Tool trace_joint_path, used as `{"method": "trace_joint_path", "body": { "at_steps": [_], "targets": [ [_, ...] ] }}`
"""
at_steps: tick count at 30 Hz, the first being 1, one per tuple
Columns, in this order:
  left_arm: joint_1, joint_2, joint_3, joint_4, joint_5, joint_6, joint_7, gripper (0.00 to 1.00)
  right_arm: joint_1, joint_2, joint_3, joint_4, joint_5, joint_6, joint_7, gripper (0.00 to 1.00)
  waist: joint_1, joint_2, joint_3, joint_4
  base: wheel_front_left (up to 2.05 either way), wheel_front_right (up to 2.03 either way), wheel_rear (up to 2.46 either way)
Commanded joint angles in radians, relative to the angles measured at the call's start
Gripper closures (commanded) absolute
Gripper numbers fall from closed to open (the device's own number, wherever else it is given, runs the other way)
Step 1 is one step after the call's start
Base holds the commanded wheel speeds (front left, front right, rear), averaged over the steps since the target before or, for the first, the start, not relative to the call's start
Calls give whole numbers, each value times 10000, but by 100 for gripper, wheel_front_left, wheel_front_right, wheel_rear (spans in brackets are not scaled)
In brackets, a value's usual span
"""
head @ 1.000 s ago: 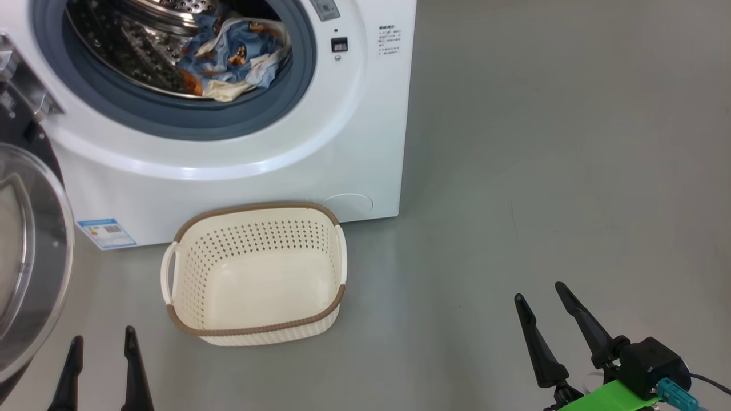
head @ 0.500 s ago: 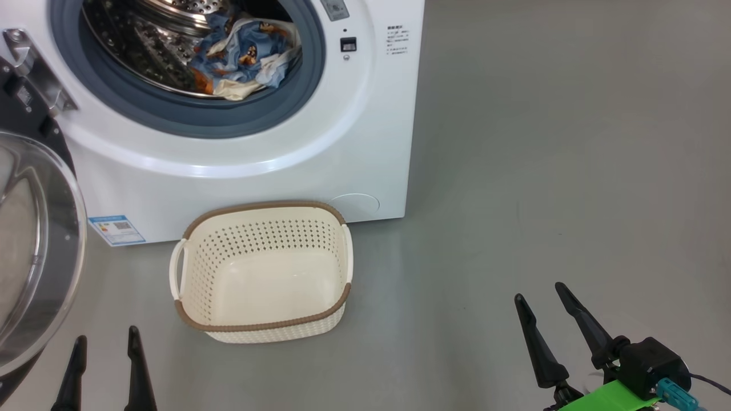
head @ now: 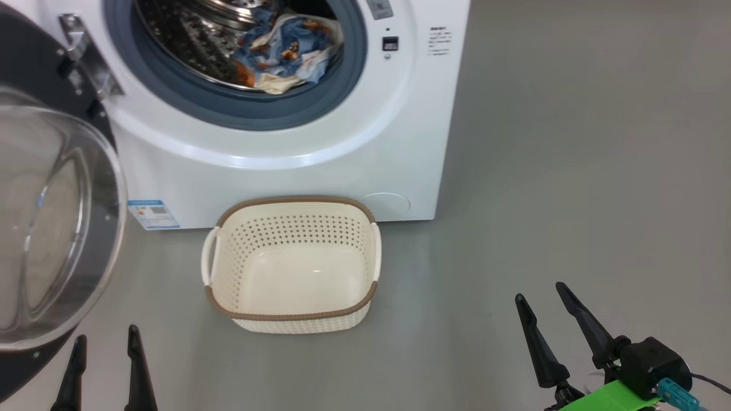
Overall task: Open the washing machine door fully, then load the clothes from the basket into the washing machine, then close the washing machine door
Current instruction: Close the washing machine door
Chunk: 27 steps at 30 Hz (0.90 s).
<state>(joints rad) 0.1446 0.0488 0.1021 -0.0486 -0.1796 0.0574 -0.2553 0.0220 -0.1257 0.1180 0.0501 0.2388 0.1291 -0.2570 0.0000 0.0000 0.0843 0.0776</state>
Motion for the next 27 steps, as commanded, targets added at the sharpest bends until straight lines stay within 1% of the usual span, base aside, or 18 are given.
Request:
{"method": "trace_joint_path", "body": {
  "at_steps": [1,15,27],
  "targets": [
    [-189,74,347,-284,60,62,-65,0,-128,-93,236,-243,-35,16,-48,0,0,0,-19,208,0,0,0],
    [-62,39,303,-236,-71,175,-65,0,-81,-121,338,-184,-46,16,-48,0,0,0,-214,1133,0,0,0],
    [188,26,291,-230,-185,294,-65,0,-59,-214,525,-104,-18,16,-48,0,0,0,-405,2483,0,0,0]
  ]
}}
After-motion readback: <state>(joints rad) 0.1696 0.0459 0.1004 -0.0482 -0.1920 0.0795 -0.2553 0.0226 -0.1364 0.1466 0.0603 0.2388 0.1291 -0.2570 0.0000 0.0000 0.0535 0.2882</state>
